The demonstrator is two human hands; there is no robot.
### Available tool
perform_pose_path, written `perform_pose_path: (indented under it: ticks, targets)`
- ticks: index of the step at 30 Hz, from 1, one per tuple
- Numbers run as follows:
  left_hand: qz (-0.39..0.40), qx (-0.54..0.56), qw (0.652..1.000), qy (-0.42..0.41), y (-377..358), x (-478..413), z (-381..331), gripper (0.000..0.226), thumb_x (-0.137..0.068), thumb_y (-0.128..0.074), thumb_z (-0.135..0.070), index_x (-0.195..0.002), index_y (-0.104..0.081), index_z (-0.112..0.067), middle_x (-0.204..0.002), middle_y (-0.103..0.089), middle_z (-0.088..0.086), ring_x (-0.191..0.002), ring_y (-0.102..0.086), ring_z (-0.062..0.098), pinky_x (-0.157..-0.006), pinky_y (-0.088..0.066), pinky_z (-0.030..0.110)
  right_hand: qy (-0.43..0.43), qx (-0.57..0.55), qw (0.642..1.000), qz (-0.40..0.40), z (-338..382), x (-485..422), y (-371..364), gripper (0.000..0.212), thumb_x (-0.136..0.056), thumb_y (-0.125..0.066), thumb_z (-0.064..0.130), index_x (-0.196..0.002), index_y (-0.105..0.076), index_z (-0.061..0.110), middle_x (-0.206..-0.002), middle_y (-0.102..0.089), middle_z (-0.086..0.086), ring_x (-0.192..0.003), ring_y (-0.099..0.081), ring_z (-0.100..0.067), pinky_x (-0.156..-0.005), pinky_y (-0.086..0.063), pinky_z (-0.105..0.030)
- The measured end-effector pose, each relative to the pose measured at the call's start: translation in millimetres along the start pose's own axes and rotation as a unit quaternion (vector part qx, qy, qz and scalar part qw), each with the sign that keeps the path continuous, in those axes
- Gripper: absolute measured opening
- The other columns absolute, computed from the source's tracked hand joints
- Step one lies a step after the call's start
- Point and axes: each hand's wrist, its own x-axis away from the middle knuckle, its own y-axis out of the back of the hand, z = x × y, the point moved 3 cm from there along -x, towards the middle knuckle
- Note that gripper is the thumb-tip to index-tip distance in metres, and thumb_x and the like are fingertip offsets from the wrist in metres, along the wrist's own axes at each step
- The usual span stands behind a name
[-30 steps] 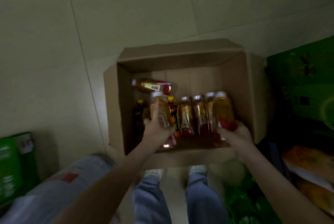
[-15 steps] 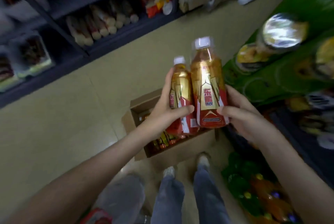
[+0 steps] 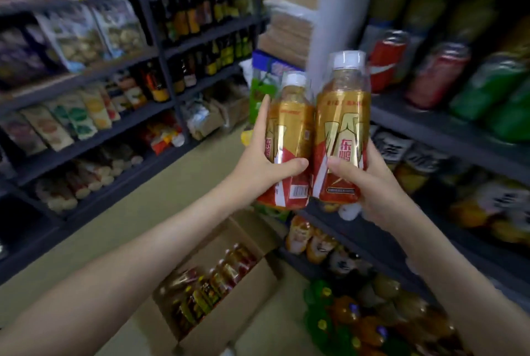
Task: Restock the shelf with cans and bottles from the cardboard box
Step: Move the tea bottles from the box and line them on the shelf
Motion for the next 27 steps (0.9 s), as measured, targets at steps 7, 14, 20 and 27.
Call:
perform_pose_path:
  ticks: [7, 14, 20, 27]
  targets:
    - [0.07, 0.09, 0.993, -0.039, -184.8, -1.2, -43.5, 0.096, -0.061, -0.078, -0.019, -0.14, -0.024, -0.031, -0.132, -0.05, 0.012, -0.111, -0.061, 0.026, -0.086, -0.055, 0.043, 0.087, 0.033, 0.987, -0.131, 57.1, 118.0, 147.0, 0.073, -0.062, -0.078, 0.037, -0.128, -0.047, 0.03, -0.112, -0.068, 0.007, -0.098, -0.068, -0.008, -0.079, -0.055, -0.031]
    - [0.136, 0.104, 0.975, -0.143, -273.4, -20.3, -131.3, 0.092, -0.059, -0.076, -0.022, -0.137, -0.027, -0.029, -0.132, -0.049, 0.012, -0.113, -0.059, 0.026, -0.086, -0.054, 0.042, 0.137, -0.023, 0.968, -0.209, 119.3, 182.6, 222.3, 0.062, -0.065, -0.079, 0.036, -0.121, -0.053, 0.029, -0.108, -0.071, 0.002, -0.096, -0.07, -0.017, -0.077, -0.056, -0.036]
    - [0.16, 0.152, 0.952, -0.212, -294.2, -57.8, -202.4, 0.094, -0.058, -0.074, -0.021, -0.139, -0.025, -0.023, -0.129, -0.049, 0.012, -0.103, -0.062, 0.02, -0.078, -0.054, 0.036, 0.248, -0.031, 0.923, -0.293, 181.3, 191.4, 257.3, 0.06, -0.064, -0.074, 0.038, -0.119, -0.053, 0.025, -0.106, -0.07, 0.001, -0.096, -0.07, -0.019, -0.081, -0.056, -0.041]
    - [0.178, 0.176, 0.937, -0.246, -285.0, -107.6, -233.8, 0.105, -0.056, -0.075, -0.021, -0.146, -0.02, -0.022, -0.132, -0.049, 0.014, -0.101, -0.065, 0.019, -0.076, -0.055, 0.034, 0.264, 0.036, 0.901, -0.342, 233.1, 151.2, 297.0, 0.075, -0.058, -0.079, 0.041, -0.124, -0.051, 0.019, -0.112, -0.068, -0.004, -0.097, -0.069, -0.02, -0.082, -0.057, -0.041]
